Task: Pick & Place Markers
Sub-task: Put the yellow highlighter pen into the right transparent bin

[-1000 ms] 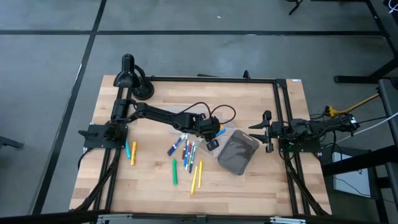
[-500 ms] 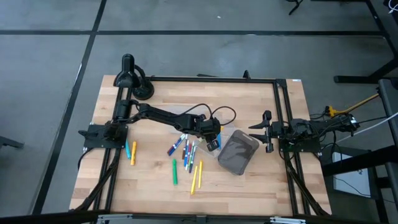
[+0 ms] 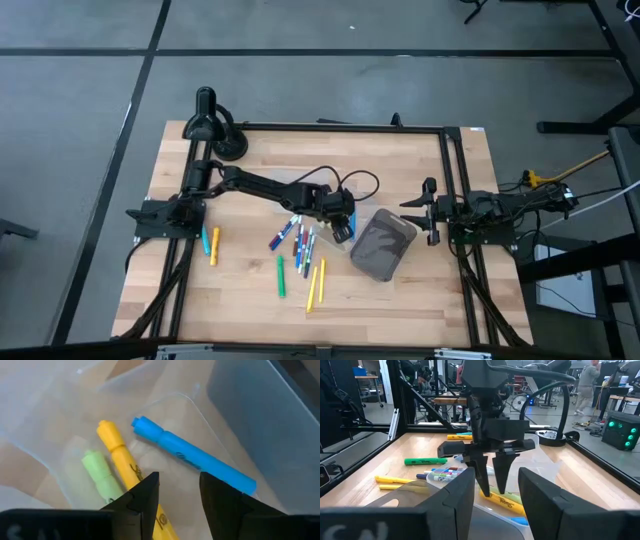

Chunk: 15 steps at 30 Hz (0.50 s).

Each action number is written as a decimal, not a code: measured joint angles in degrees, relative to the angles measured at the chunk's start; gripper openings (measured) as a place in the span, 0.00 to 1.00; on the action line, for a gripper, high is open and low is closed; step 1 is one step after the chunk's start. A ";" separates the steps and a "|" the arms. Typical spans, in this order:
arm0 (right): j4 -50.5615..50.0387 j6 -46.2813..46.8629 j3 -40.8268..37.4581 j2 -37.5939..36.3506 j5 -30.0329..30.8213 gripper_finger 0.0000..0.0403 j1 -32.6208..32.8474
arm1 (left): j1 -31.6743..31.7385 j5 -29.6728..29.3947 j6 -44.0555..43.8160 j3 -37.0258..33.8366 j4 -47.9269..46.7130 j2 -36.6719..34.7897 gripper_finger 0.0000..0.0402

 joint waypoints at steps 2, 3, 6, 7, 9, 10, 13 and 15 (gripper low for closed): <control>0.00 0.00 0.00 0.00 0.00 0.38 0.01 | 0.00 1.63 -0.35 0.00 -0.41 -0.51 0.33; 0.00 0.00 0.00 0.00 0.00 0.38 0.01 | 0.00 1.80 -0.35 0.00 -0.42 -0.76 0.32; 0.00 0.00 0.00 0.00 0.00 0.38 0.01 | -0.02 2.93 -0.33 0.00 -1.23 -1.86 0.31; 0.01 0.00 0.00 0.00 0.01 0.38 0.00 | -0.01 3.00 -0.33 0.09 -0.69 -2.17 0.30; 0.00 0.00 0.00 0.00 -0.03 0.38 -0.01 | 0.00 3.00 -0.33 0.22 -1.78 -3.37 0.29; 0.01 0.00 0.00 0.00 0.00 0.38 -0.01 | 0.00 2.99 -0.17 0.22 -1.48 -3.87 0.29; 0.00 0.00 0.00 0.00 -0.04 0.38 -0.01 | -0.03 2.92 0.64 0.24 -1.97 -5.37 0.27; 0.00 0.00 0.00 0.00 -0.01 0.38 -0.01 | -0.33 2.78 1.14 0.24 -1.64 -6.33 0.27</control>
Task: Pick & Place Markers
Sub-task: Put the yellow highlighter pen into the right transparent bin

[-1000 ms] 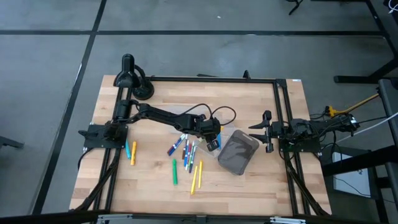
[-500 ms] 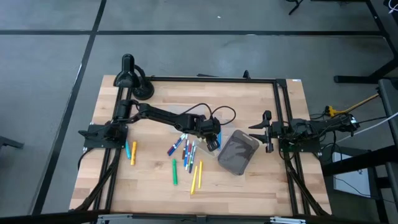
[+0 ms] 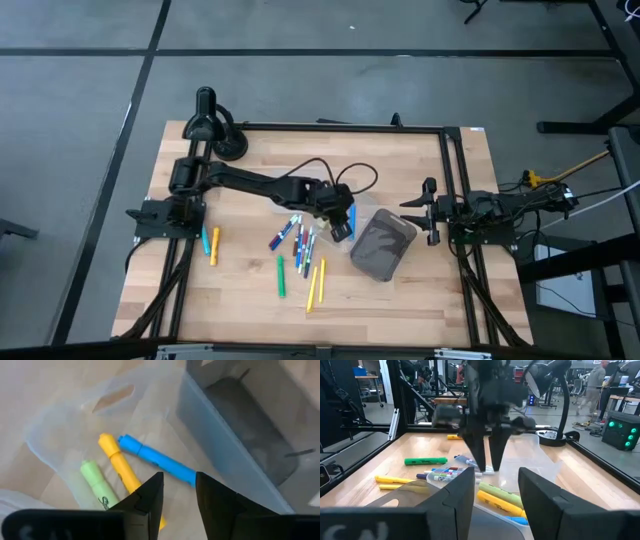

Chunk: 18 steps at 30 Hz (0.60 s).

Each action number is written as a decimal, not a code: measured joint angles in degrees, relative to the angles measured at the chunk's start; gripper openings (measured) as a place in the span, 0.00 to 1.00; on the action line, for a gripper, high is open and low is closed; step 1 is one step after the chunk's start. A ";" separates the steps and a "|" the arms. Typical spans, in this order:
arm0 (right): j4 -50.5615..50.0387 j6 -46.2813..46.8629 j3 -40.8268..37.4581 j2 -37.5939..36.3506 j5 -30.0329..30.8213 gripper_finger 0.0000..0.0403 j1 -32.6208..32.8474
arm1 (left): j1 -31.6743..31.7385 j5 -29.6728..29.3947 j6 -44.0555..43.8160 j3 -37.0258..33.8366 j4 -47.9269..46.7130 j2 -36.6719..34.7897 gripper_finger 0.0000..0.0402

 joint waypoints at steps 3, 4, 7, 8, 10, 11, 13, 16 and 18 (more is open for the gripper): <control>0.00 0.00 0.00 0.00 0.01 0.38 0.01 | -0.60 -0.04 0.49 0.00 -0.44 -1.53 0.26; 0.00 0.00 0.00 0.00 -0.01 0.38 0.00 | -0.85 -0.03 0.50 0.00 -1.06 -2.01 0.25; 0.00 0.00 0.00 0.00 0.01 0.38 0.00 | -1.64 -0.35 0.52 0.00 -4.42 -3.44 0.25; 0.00 0.00 0.00 0.00 0.01 0.38 0.01 | -1.93 -0.61 0.52 0.00 -5.63 -3.84 0.25; 0.00 0.00 0.00 0.00 0.01 0.38 0.00 | -2.45 -0.71 0.51 0.00 -7.30 -4.39 0.25; 0.00 0.00 0.00 0.00 0.01 0.38 0.02 | -2.82 -0.70 0.50 0.00 -8.41 -4.74 0.25; 0.00 0.00 0.00 0.00 0.01 0.38 0.02 | -3.58 -0.76 0.52 -0.01 -8.50 -5.13 0.25; 0.00 0.00 0.00 0.00 0.01 0.38 0.00 | -5.27 -1.63 0.52 -0.02 -9.36 -6.33 0.24; 0.00 0.00 0.01 0.00 -0.01 0.38 0.00 | -6.70 -3.52 1.09 -0.04 -9.14 -7.11 0.24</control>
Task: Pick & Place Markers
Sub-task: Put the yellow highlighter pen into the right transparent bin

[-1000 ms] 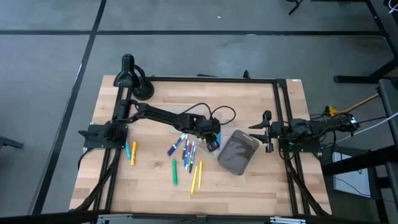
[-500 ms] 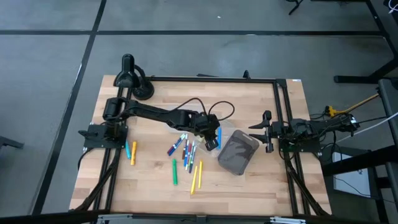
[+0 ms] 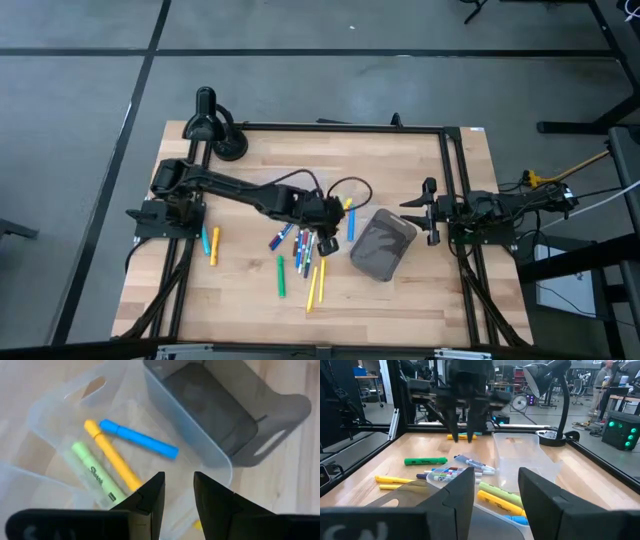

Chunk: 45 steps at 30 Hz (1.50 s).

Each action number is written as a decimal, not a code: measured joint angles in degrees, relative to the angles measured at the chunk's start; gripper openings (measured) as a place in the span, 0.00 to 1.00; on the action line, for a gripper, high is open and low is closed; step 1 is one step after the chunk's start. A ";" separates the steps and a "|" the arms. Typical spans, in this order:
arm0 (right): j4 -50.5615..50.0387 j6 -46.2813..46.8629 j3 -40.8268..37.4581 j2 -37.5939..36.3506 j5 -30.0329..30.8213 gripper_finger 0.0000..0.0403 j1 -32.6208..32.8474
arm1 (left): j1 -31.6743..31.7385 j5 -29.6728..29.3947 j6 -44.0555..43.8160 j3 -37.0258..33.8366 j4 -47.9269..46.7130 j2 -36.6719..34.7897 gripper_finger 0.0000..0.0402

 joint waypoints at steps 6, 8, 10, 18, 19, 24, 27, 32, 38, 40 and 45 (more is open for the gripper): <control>0.00 0.00 -0.01 0.00 0.04 0.38 0.00 | -4.09 -8.70 0.49 -0.18 -2.00 -3.19 0.24; 0.00 0.02 -0.01 0.00 -0.04 0.38 0.00 | -5.04 -9.47 0.11 -0.18 -2.79 -3.44 0.24; 0.00 0.00 -0.01 0.00 -0.03 0.38 0.01 | -5.74 -9.63 -0.62 -0.18 -4.46 -3.38 0.24; 0.00 0.00 -0.01 0.00 -0.01 0.38 0.00 | -7.12 -7.50 1.38 -3.59 -7.45 -7.28 0.24; 0.00 0.01 -0.01 0.00 -0.01 0.38 0.00 | -7.45 -7.44 1.35 -5.49 -6.44 -8.64 0.24; 0.00 0.00 -0.01 0.00 0.00 0.38 0.02 | -8.20 -7.28 -0.35 -20.47 6.67 -17.65 0.24; 0.00 0.00 -0.01 0.00 0.01 0.38 0.01 | -8.20 -5.80 -3.52 -30.50 15.67 -23.38 0.24; 0.00 0.00 -0.01 0.00 0.02 0.38 0.01 | -8.22 -5.27 -12.86 -42.04 19.60 -31.59 0.24; 0.00 0.00 -0.01 0.00 0.02 0.38 0.00 | -8.20 -0.15 -27.25 -46.81 6.96 -38.46 0.24; 0.00 0.00 -0.01 0.00 0.02 0.38 0.00 | -8.20 3.63 -32.63 -47.08 1.70 -39.66 0.24; 0.00 0.00 -0.01 0.00 0.02 0.38 0.00 | -8.54 13.25 -43.68 -47.08 -9.77 -40.44 0.24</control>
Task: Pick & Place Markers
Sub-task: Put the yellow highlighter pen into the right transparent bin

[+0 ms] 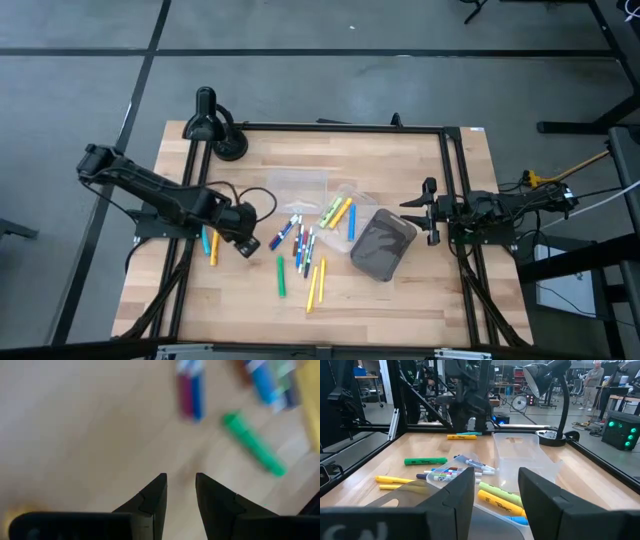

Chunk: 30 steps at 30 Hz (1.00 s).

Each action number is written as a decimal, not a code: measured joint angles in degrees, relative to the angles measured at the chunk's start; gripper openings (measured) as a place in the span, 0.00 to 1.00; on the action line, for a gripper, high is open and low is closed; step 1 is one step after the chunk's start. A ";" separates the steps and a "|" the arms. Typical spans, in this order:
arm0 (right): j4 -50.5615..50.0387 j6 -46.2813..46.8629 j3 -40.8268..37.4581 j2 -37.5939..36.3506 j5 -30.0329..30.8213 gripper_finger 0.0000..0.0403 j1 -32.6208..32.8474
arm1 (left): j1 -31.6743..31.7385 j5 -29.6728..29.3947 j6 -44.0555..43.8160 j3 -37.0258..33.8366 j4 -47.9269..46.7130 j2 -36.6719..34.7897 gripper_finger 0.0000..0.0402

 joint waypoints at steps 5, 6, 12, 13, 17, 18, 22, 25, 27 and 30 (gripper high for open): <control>0.00 0.00 0.00 0.00 0.00 0.38 0.02 | -1.13 2.77 -9.89 0.00 -9.71 0.06 0.24; 0.00 0.00 0.00 0.00 0.00 0.38 0.02 | -1.30 2.76 -11.58 0.00 -11.20 0.06 0.24; 0.00 0.00 0.00 0.00 0.00 0.38 0.02 | -2.72 2.43 -19.43 0.00 -15.25 0.08 0.24; 0.00 0.00 0.00 0.00 0.00 0.38 0.00 | -3.02 2.27 -20.14 0.00 -15.32 0.08 0.24; 0.00 0.00 0.00 0.00 0.00 0.38 0.02 | -4.22 1.63 -22.37 0.00 -16.26 0.42 0.24; 0.00 0.00 0.00 0.00 0.00 0.38 0.02 | -4.50 1.52 -23.05 0.00 -16.98 0.58 0.24; 0.00 0.00 0.00 0.00 0.00 0.38 0.02 | -5.71 1.88 -25.98 0.00 -20.22 1.90 0.24; 0.00 0.00 0.00 0.00 0.00 0.38 0.01 | -6.51 2.73 -26.99 -0.02 -20.60 3.06 0.24; 0.00 0.00 0.00 0.00 0.00 0.38 0.01 | -6.94 2.75 -27.01 -0.02 -20.60 3.80 0.24; 0.00 0.00 0.00 0.00 0.00 0.38 0.02 | -7.11 2.85 -27.88 -0.02 -20.58 5.41 0.24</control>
